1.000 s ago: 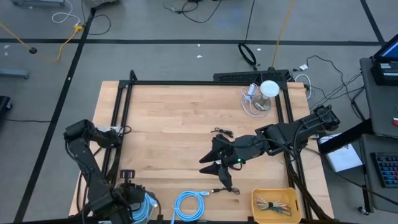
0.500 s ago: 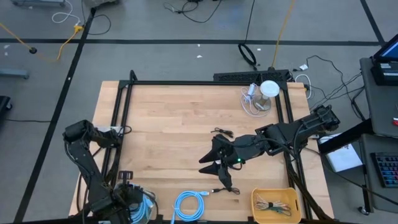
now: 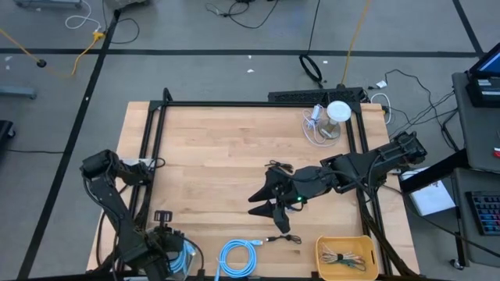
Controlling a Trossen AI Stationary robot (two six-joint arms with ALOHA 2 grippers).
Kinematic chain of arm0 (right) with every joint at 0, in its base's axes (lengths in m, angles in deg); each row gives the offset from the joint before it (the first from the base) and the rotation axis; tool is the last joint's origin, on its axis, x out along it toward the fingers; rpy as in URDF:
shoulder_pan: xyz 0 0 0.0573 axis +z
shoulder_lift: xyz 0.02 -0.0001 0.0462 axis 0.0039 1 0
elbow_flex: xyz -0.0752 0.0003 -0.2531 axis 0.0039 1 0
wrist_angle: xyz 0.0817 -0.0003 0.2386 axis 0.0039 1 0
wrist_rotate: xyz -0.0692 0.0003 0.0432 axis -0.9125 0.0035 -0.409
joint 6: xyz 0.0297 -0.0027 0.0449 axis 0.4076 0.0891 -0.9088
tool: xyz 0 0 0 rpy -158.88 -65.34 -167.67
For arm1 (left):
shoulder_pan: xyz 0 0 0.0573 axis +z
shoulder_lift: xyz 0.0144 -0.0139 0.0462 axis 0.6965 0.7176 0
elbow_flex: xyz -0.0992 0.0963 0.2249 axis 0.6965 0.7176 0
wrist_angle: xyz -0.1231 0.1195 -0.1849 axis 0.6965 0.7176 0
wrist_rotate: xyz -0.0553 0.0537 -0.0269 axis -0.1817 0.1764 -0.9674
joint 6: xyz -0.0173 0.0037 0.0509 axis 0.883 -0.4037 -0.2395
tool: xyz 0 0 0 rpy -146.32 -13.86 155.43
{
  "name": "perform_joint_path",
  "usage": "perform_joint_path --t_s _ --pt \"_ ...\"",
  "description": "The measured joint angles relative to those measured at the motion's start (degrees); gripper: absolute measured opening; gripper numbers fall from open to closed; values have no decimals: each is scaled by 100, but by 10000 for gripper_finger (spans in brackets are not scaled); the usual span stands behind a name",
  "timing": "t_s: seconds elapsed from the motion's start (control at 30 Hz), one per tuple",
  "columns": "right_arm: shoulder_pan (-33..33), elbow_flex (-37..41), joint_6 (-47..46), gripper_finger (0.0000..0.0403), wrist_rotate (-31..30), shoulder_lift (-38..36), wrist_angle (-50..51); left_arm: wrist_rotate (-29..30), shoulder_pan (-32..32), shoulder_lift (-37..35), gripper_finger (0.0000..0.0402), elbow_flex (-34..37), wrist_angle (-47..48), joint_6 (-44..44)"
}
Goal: Pick & Place USB Port
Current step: Put the top light blue HDMI cable into the gray bin, then put the top black charger cable into the yellow bin
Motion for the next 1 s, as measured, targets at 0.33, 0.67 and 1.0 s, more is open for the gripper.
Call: perform_joint_path --t_s 0.33,0.67,1.0 --pt "0 0 -18 171 -1 0 37 -342 4 0 28 6 -233 -12" --pt "-28 0 20 171 -19 0 37 -451 -38 0 150 8 -407 247" --pt "-28 0 22 171 -16 0 37 149 145 4 185 -410 -208 391"
